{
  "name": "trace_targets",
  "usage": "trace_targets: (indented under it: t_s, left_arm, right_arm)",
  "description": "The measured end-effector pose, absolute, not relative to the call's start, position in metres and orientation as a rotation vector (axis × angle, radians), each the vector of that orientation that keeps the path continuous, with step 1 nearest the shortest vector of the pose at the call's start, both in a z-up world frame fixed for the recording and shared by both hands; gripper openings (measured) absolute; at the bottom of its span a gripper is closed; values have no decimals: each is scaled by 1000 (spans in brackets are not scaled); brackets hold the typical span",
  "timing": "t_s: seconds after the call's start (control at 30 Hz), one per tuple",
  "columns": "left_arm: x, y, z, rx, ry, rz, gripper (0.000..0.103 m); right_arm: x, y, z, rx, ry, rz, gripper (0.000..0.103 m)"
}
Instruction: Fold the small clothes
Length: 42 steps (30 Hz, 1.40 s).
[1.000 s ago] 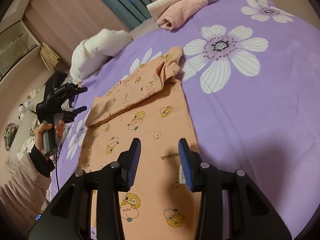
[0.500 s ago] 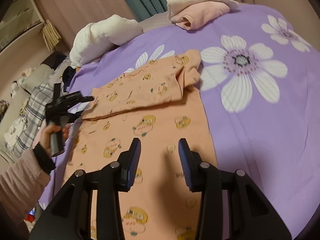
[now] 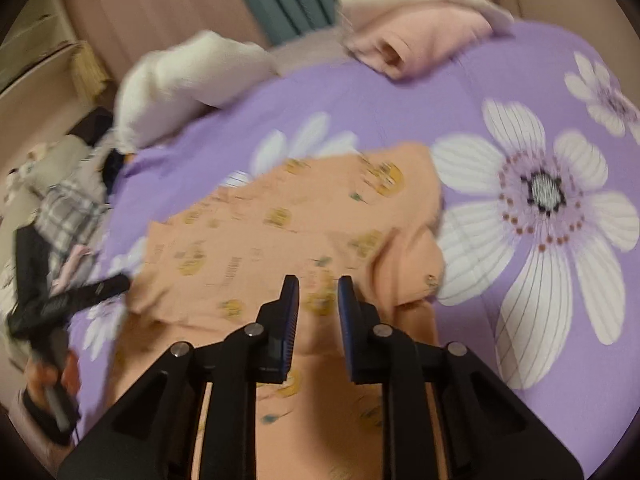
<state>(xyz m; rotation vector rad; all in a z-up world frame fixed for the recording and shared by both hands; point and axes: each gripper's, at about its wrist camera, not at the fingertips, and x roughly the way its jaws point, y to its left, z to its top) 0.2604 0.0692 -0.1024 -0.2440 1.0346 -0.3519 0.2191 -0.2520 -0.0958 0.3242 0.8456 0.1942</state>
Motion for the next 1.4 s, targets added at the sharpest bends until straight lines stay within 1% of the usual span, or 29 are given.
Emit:
trace_targets:
  t_s: [0.03, 0.1, 0.17, 0.2, 0.23, 0.3, 0.43, 0.5, 0.6, 0.7, 0.97, 1.17, 1.4]
  left_arm:
    - [261, 69, -112, -242, 1065, -347, 65]
    - [260, 69, -119, -237, 1070, -347, 65]
    - [257, 70, -113, -258, 1068, -348, 65]
    - [256, 72, -109, -286, 1071, -362, 65]
    - [253, 74, -106, -304, 1069, -368, 65]
    - [242, 83, -98, -332, 1058, -374, 65]
    - [211, 104, -90, -412, 1059, -399, 66]
    - [188, 116, -92, -455, 1069, -404, 72]
    - [157, 134, -99, -525, 1086, -408, 72]
    - [130, 150, -110, -606, 1115, -413, 72]
    - [86, 157, -123, -711, 1133, -473, 73]
    - [69, 142, -122, -691, 1155, -539, 73]
    - [56, 134, -123, -682, 1165, -573, 73]
  right_arm:
    - [224, -255, -103, 342, 872, 177, 19]
    - [228, -265, -118, 394, 916, 158, 10]
    - [224, -274, -121, 451, 916, 165, 10]
    - [222, -276, -119, 467, 917, 172, 14]
    - [218, -277, -115, 476, 917, 180, 16]
    - [203, -275, -104, 446, 903, 197, 24]
    - [167, -275, -92, 408, 887, 234, 28]
    - [147, -279, -90, 410, 878, 231, 34]
    - [118, -286, -90, 392, 874, 217, 42]
    - [95, -293, -91, 357, 892, 189, 42]
    - [52, -317, -109, 404, 947, 134, 43]
    - [29, -323, -117, 436, 969, 148, 43]
    - [13, -315, -118, 412, 992, 222, 47]
